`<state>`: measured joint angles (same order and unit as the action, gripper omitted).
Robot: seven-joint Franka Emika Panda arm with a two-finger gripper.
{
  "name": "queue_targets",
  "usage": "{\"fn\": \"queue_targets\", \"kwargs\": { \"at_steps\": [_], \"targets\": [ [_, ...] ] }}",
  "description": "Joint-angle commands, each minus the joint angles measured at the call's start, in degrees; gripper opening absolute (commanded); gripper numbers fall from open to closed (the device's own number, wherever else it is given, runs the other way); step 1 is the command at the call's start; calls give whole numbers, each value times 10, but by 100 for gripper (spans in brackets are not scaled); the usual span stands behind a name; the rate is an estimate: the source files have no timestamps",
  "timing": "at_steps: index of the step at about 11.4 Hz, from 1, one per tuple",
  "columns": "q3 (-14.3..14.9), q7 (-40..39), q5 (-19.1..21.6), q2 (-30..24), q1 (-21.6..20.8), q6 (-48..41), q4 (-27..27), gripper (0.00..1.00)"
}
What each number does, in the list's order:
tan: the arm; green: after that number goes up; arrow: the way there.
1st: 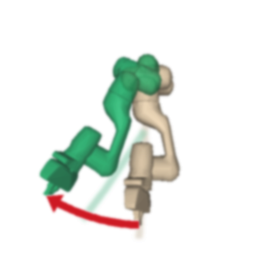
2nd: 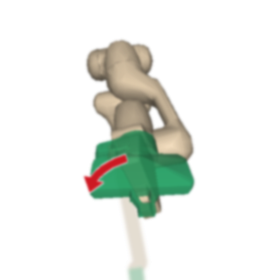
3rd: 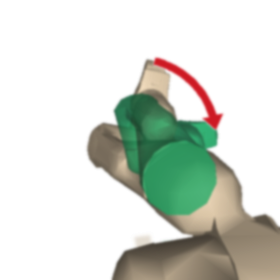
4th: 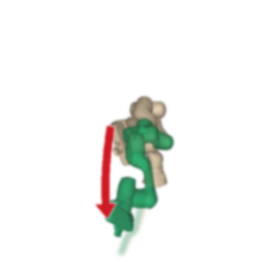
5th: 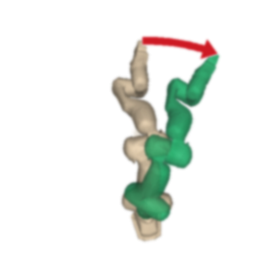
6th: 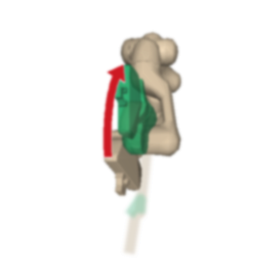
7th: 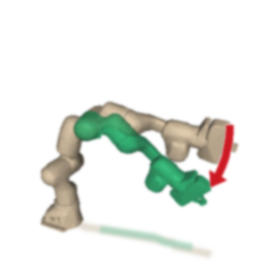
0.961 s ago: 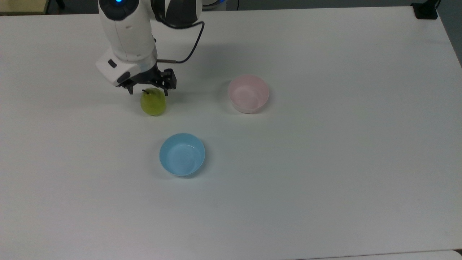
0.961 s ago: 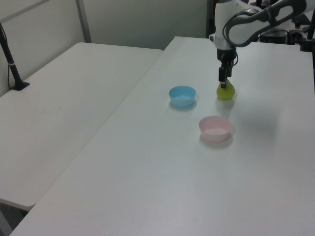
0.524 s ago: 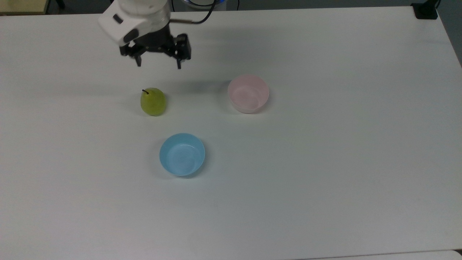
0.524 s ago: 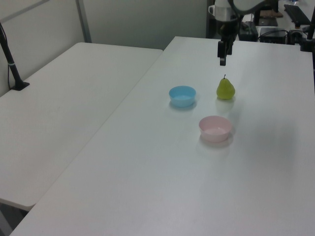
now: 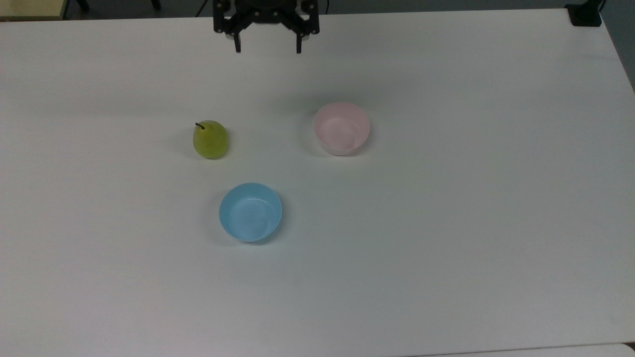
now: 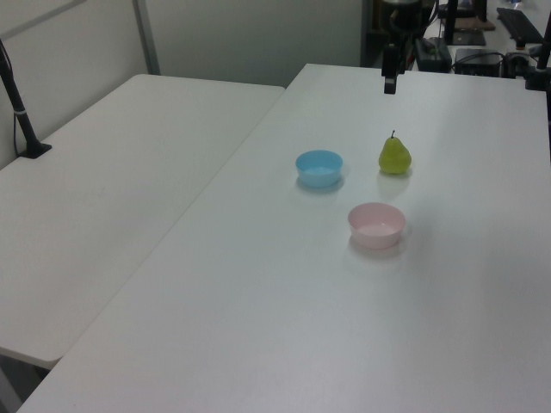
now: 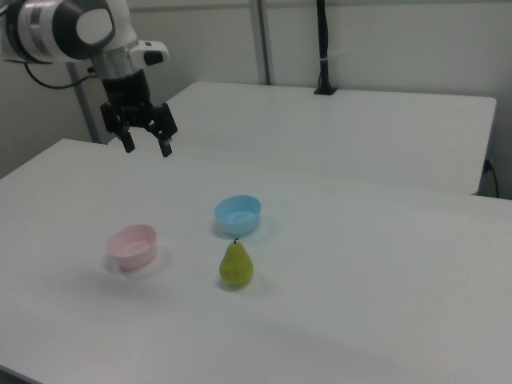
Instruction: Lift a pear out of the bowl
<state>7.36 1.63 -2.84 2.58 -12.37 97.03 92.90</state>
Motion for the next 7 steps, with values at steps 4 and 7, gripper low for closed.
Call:
{"fn": "queue_targets", "kwargs": {
  "at_steps": [4,7],
  "targets": [
    [6,9,-1,-30,1,-33,10,100],
    [6,10,-1,-31,1,-36,11,100]
  ]
}}
